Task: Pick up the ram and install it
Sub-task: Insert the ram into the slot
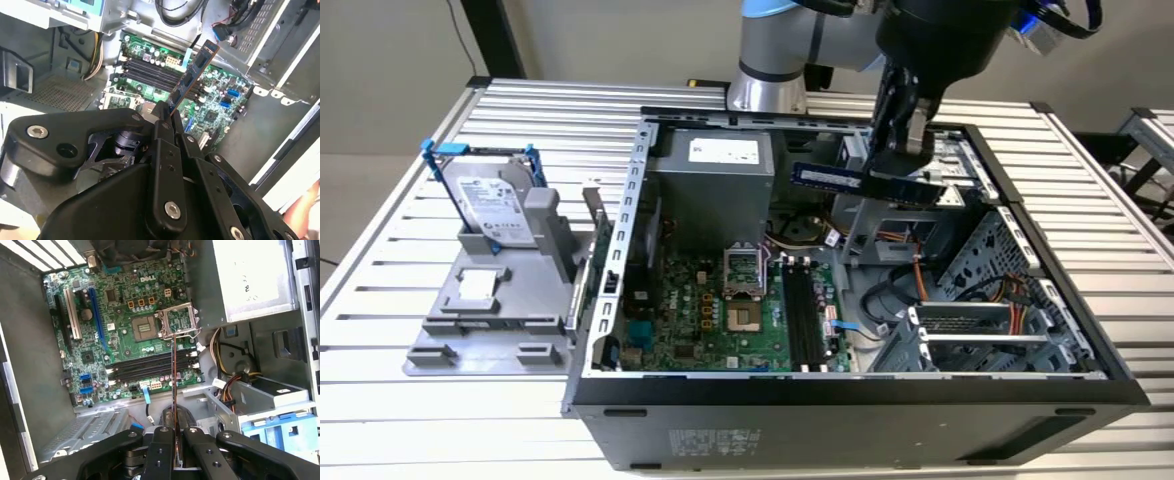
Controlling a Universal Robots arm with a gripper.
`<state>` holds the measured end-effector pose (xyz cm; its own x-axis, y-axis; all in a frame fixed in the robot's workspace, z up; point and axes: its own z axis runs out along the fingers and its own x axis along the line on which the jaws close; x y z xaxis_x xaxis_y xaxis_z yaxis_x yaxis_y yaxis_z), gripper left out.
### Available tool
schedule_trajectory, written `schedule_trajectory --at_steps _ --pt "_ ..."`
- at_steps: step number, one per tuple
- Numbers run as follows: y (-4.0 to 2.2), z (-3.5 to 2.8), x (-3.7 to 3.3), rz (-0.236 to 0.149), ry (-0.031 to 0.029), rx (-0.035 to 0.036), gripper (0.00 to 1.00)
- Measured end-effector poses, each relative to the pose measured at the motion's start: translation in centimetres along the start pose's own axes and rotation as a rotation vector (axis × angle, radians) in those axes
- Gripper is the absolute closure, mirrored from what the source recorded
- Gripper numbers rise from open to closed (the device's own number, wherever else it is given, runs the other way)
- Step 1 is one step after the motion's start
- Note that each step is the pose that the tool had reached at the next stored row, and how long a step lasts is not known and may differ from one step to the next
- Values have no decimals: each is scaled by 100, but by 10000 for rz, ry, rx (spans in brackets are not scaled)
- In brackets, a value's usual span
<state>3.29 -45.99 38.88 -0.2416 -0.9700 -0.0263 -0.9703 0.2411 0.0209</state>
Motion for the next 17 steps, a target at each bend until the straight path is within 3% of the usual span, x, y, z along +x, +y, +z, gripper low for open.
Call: schedule_trajectory --at_steps 17 --pt "0 0 0 2079 -42 55 100"
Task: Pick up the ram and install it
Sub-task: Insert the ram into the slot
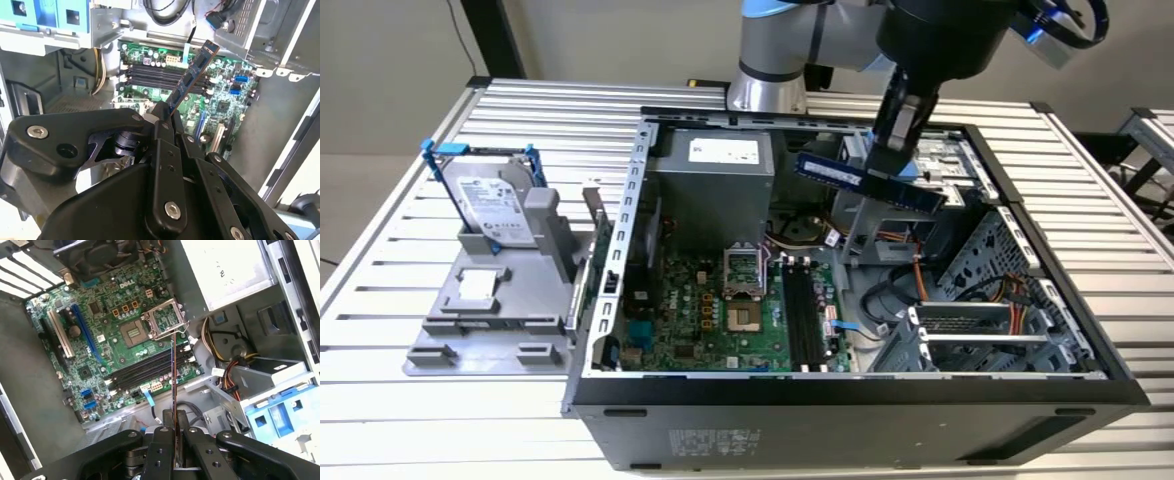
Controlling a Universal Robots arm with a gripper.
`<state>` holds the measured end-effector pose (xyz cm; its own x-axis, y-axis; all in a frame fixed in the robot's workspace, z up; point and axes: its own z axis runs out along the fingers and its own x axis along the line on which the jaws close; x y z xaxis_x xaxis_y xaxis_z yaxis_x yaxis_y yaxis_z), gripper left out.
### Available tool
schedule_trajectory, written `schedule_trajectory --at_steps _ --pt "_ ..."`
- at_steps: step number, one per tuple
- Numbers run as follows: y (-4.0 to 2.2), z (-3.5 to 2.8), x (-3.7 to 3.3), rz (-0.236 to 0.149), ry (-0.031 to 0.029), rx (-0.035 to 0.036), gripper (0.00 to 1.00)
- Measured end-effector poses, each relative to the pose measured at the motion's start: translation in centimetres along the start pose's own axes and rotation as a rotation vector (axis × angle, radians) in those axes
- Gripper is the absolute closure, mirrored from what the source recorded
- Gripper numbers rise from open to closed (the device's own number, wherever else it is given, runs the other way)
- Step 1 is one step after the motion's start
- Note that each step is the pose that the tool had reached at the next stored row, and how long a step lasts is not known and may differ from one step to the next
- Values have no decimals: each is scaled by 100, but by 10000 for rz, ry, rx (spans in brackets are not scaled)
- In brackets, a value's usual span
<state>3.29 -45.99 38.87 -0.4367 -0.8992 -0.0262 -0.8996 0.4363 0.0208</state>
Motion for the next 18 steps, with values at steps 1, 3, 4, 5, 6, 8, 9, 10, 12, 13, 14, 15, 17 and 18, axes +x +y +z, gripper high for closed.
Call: schedule_trajectory --at_steps 1,3,4,5,6,8,9,10,12,13,14,15,17,18 --pt "0 0 0 126 -2 3 100" --pt "0 0 0 393 -7 11 100" --pt "0 0 0 519 -10 14 100" --pt "0 0 0 646 -13 17 100" --pt "0 0 0 770 -15 20 100" --pt "0 0 0 1032 -21 27 100" --pt "0 0 0 1164 -24 30 100" --pt "0 0 0 1296 -27 34 100" --pt "0 0 0 1568 -32 41 100" --pt "0 0 0 1704 -35 44 100" --pt "0 0 0 1846 -38 48 100" --pt "0 0 0 1988 -42 52 100" --pt "0 0 0 2272 -47 59 100" --pt "0 0 0 2401 -50 63 100"
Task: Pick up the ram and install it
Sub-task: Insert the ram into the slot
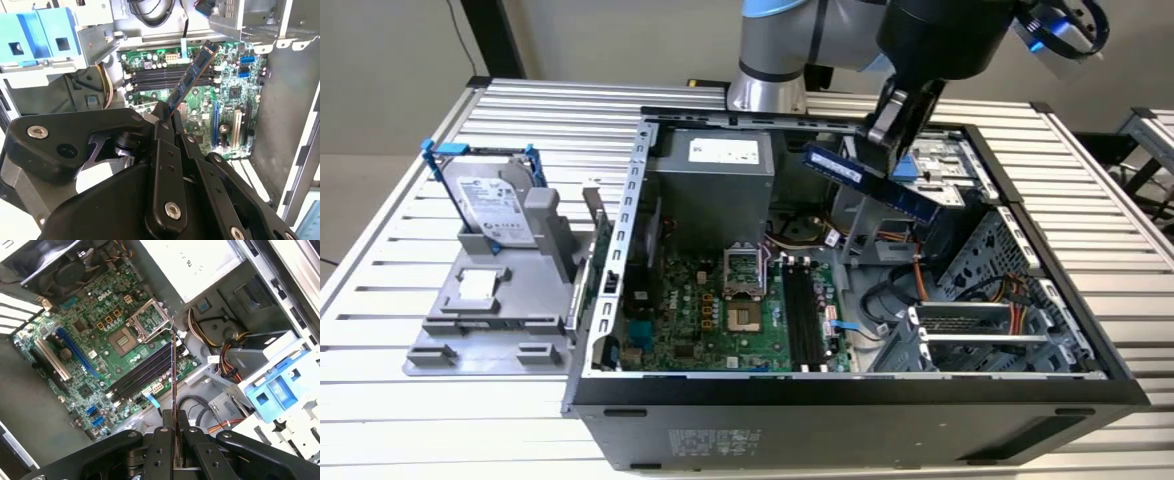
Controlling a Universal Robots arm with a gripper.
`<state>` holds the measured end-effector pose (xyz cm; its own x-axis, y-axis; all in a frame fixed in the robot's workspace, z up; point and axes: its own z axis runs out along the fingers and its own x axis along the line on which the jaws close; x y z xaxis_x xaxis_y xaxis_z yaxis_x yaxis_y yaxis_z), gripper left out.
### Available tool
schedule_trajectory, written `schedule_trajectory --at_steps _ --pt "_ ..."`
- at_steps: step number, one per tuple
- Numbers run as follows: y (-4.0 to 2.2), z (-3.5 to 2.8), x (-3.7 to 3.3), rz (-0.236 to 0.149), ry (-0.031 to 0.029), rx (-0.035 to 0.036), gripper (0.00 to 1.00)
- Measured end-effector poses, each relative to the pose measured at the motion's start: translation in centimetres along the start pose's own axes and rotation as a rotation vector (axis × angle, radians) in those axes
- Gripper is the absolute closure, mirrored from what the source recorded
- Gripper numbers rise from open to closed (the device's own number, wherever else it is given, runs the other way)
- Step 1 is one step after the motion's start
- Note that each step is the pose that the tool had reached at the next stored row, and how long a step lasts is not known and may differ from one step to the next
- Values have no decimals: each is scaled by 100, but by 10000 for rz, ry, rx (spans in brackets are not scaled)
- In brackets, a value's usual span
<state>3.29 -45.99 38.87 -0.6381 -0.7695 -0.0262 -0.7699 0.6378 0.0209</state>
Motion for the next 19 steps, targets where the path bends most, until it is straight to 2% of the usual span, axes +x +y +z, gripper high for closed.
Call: schedule_trajectory --at_steps 19 --pt "0 0 0 2708 -57 70 100"
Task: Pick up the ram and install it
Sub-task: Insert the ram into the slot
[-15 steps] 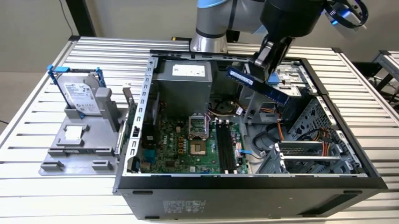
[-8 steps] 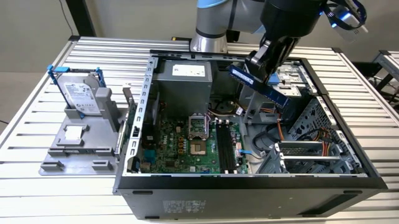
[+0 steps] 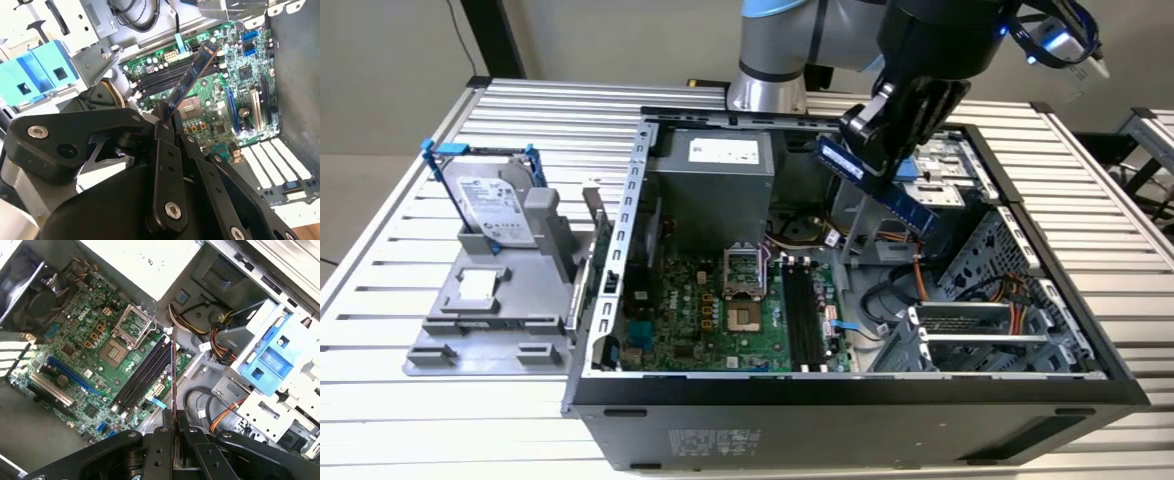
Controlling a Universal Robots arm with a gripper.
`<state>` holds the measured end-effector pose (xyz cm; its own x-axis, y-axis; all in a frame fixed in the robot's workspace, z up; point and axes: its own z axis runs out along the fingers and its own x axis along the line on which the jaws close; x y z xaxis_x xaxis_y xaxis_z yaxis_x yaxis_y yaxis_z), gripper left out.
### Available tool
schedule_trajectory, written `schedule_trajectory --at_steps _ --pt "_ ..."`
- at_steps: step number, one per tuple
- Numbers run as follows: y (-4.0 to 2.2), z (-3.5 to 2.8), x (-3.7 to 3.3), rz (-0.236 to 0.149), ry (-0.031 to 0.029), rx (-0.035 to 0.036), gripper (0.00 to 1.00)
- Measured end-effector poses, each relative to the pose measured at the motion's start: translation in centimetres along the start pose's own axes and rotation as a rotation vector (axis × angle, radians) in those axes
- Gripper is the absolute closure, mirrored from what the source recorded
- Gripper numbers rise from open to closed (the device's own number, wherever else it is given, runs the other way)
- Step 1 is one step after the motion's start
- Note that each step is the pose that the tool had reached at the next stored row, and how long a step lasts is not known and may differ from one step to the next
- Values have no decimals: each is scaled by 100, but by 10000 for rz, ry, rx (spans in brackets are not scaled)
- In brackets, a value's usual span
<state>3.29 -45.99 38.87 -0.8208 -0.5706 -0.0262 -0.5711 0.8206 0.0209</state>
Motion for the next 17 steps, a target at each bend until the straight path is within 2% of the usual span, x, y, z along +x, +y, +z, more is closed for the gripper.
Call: schedule_trajectory --at_steps 17 --pt "0 0 0 2238 -46 59 100"
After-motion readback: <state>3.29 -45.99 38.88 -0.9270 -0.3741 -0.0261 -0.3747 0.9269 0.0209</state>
